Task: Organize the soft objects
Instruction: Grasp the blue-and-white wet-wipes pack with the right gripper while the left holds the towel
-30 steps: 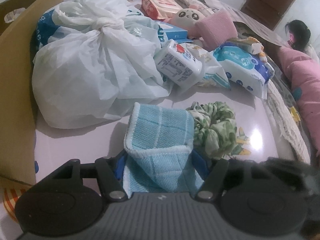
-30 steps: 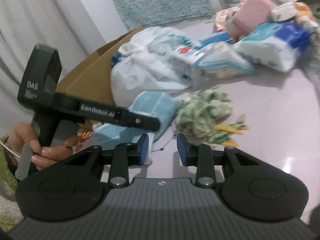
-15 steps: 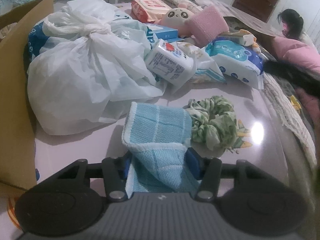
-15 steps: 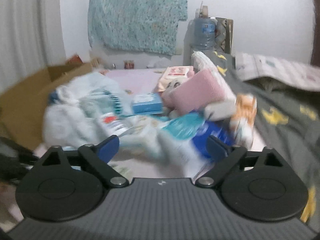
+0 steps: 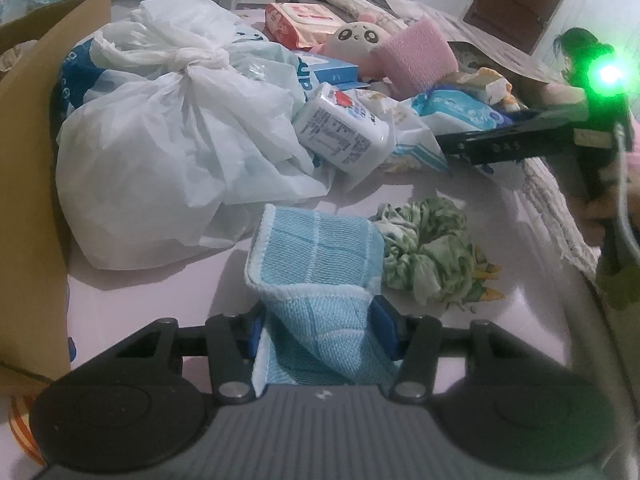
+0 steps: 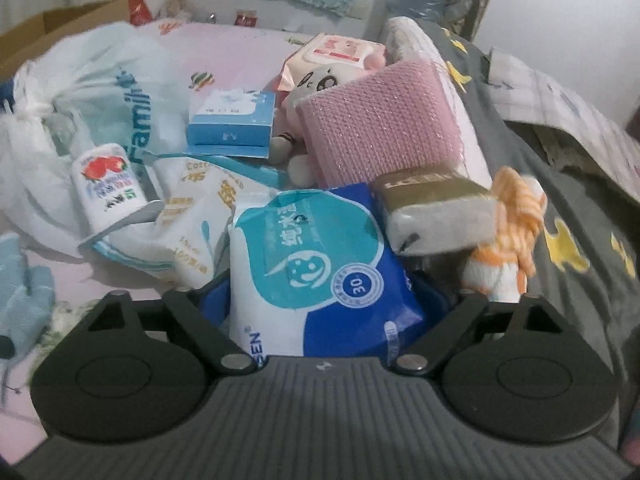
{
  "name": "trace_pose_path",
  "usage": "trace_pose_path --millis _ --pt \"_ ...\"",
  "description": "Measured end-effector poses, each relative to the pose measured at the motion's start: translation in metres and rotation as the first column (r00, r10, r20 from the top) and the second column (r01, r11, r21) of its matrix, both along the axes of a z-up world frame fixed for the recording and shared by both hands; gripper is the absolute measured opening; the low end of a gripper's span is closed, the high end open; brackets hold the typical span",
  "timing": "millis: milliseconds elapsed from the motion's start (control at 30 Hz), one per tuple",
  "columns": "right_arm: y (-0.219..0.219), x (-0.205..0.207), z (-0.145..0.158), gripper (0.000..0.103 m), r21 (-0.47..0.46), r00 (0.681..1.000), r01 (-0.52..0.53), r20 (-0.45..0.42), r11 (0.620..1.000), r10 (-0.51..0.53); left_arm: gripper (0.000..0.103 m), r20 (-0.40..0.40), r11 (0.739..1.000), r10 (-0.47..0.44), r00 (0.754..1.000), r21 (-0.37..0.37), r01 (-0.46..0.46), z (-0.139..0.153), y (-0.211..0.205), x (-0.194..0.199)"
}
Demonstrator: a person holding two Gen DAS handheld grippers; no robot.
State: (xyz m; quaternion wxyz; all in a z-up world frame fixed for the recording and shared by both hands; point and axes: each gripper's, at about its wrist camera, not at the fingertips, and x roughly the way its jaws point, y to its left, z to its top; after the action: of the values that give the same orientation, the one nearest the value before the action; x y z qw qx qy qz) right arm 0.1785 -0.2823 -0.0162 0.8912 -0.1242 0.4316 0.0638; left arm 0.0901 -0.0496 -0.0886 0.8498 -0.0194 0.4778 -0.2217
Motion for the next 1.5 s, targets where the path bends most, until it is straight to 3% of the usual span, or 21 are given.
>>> trace_pose_path --millis 200,333,533,1000,1200,1300,1500 --pt "-0.004 -0.05 0.011 0.082 0.147 0.993 0.112 -0.045 0.983 -0.107 0.052 -0.007 0.999 0.035 0.999 -0.019 -0.035 0.0 0.003 -0.001" --pt "0.004 -0.093 0.01 0.083 0.222 0.99 0.127 -0.084 0.967 -0.111 0.052 -0.012 0.998 0.055 0.998 -0.033 -0.055 0.0 0.006 -0.004" --pt "0.029 -0.133 0.005 0.087 0.239 0.993 0.095 -0.094 0.966 -0.074 0.053 -0.01 0.998 0.054 0.998 -0.026 -0.055 0.001 0.004 -0.01" --pt "0.038 -0.118 0.003 0.089 0.198 0.995 0.073 -0.08 0.977 -0.058 0.069 0.038 0.997 -0.018 0.999 0.071 0.016 0.0 -0.01 -0.019" --pt "0.044 -0.121 0.0 0.084 0.17 0.996 0.067 -0.064 0.983 -0.056 0.066 0.044 0.997 -0.024 0.999 0.068 0.021 -0.001 -0.009 -0.019" --pt "0.04 -0.123 0.003 0.078 0.21 0.995 0.086 -0.062 0.974 -0.074 0.063 0.036 0.998 -0.012 0.999 0.062 0.01 0.0 -0.007 -0.017" --pt "0.027 -0.131 0.006 0.075 0.31 0.991 0.133 -0.055 0.941 -0.121 0.052 0.012 0.999 0.024 1.0 0.03 -0.024 0.001 -0.003 -0.015"
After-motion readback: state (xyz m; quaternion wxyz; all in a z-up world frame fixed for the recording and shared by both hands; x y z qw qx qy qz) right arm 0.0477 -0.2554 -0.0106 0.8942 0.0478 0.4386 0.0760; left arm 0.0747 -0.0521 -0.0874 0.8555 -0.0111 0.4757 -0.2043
